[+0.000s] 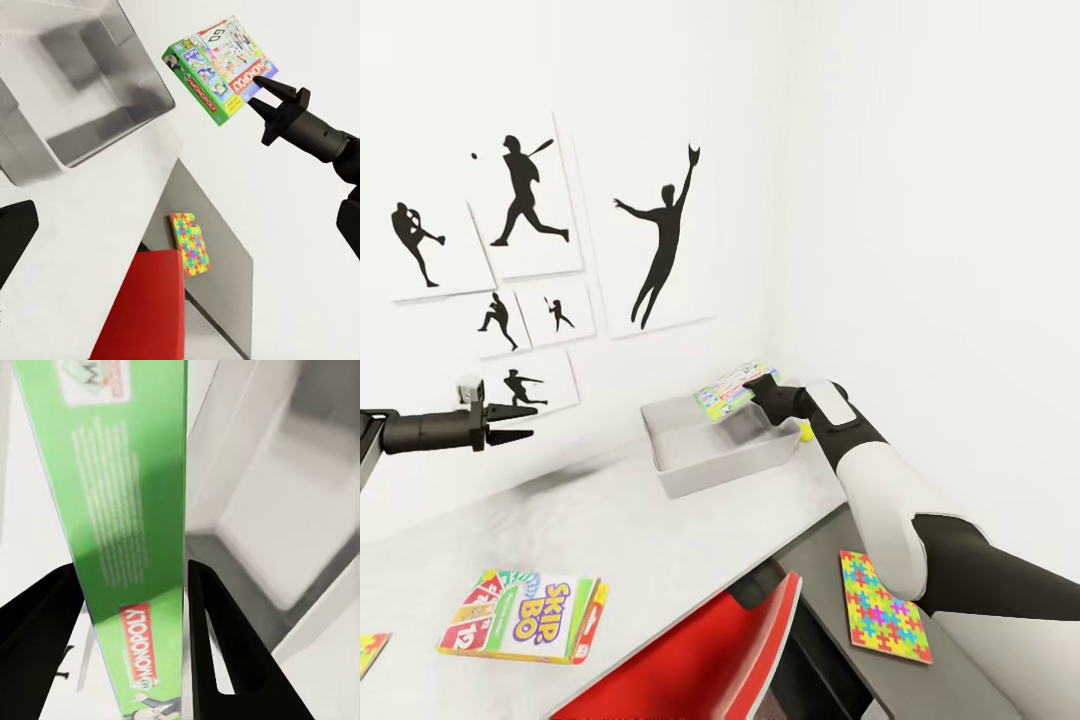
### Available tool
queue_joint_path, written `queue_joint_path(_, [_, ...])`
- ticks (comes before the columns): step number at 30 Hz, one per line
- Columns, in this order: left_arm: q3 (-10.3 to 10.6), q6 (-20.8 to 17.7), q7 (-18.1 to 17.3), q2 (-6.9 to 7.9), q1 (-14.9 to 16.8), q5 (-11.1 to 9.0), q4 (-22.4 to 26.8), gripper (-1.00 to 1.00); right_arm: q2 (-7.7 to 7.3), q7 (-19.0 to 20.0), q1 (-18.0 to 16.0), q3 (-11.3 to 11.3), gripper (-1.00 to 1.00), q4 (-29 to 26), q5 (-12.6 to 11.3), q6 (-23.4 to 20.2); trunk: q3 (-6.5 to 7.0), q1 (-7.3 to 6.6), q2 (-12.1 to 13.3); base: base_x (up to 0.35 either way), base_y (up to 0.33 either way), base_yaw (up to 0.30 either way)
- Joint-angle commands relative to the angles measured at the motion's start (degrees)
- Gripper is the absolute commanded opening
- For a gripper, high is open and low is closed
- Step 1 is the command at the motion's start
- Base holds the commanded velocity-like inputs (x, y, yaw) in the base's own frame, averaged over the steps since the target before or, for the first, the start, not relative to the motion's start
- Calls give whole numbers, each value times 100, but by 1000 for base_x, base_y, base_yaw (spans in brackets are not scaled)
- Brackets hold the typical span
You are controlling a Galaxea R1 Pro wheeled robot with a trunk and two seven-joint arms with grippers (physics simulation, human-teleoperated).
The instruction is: Put all the toys in the child's room - the three board games (two on the bed and one on the table), the two jigsaw puzzles on the table, and the tennis ball on the table - inside the toy box on the table in the child's room.
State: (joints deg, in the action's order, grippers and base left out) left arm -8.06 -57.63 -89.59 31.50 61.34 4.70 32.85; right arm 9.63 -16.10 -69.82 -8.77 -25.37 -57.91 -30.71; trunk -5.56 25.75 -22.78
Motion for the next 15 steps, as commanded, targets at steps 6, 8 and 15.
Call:
queue_joint_path(6, [-159,-45,-41,8,15,49,139,100,-3,-60,-5,-28,-100,-12,-63,-6,-58,4,-14,0,0,0])
queue_joint_path(8, [-409,-29,-41,3,12,52,146,100,-4,-60,-5,-29,-100,-12,-63,-6,-73,4,-14,3,0,0])
queue_joint_path(15, [-688,-15,-41,-3,10,60,151,100,-5,-60,-5,-28,-100,-12,-66,0,-126,4,-14,85,0,0])
